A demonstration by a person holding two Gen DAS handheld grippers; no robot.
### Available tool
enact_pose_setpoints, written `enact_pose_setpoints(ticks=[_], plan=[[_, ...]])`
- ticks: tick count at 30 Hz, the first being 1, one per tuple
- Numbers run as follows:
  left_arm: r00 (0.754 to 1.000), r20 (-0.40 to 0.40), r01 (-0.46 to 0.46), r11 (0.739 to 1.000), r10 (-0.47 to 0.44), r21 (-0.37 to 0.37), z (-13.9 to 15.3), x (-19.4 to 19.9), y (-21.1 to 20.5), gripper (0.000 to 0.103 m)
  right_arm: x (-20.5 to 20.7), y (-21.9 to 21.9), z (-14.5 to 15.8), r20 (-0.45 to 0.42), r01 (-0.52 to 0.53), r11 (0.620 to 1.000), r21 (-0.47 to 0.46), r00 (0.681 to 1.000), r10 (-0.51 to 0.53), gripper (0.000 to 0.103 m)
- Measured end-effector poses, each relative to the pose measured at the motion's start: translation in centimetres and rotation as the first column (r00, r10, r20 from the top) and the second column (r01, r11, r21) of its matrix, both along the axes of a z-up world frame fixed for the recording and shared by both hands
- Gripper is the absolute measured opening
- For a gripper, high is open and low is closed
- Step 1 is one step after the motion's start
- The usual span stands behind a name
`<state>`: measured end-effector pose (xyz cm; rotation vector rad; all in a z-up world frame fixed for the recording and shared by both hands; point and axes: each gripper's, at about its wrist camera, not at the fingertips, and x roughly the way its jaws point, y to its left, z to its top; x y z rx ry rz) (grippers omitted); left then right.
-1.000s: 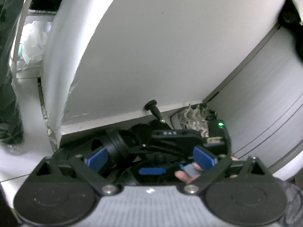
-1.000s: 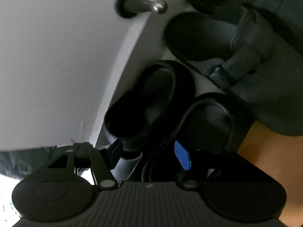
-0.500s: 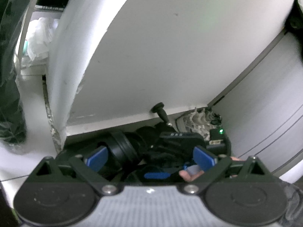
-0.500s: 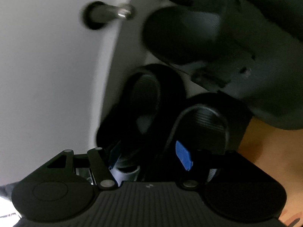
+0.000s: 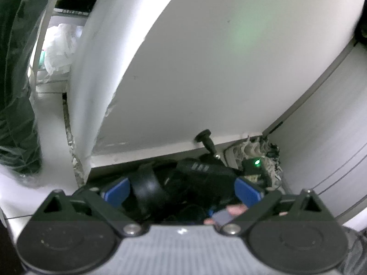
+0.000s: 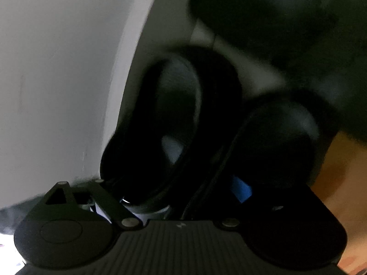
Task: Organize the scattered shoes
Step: 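Lift the black slides with the right tool and carry them along the wall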
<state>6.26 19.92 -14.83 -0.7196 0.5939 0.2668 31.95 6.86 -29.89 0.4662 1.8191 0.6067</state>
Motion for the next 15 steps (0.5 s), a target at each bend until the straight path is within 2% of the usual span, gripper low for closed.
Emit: enact_pose_setpoints(ticks=[1,6,8,15], plan=[[1.000,0.004,0.001,1.000,-0.001,0.001,0.1,0.0,0.0,0.101,-0.3,0.0,0.1,0.015,-0.007,1.000,-0.013,1.000,0.007,0.071],[1.000,-0.004,0.007,1.000,-0.007,-0.010,-0.1,0.0,0.0,0.101,0.4,-0.2,0.5,0.035,0.004,1.000,-0.028,0.999,-0.003,0.060],[1.000,0.004,0.001,1.000,-0.001,-0.008,0.0,-0.1,0.1,0.101,0.4,-0.3,1.0,0.067,-0.007,1.000,-0.024,0.998,0.009,0.051],[0.997,0.070,-0.018,1.000,0.018,-0.004,1.0,-0.8,0.2,0.101,-0.1,-1.3,3.8,0.167,-0.060,0.998,0.013,0.984,0.057,0.037]])
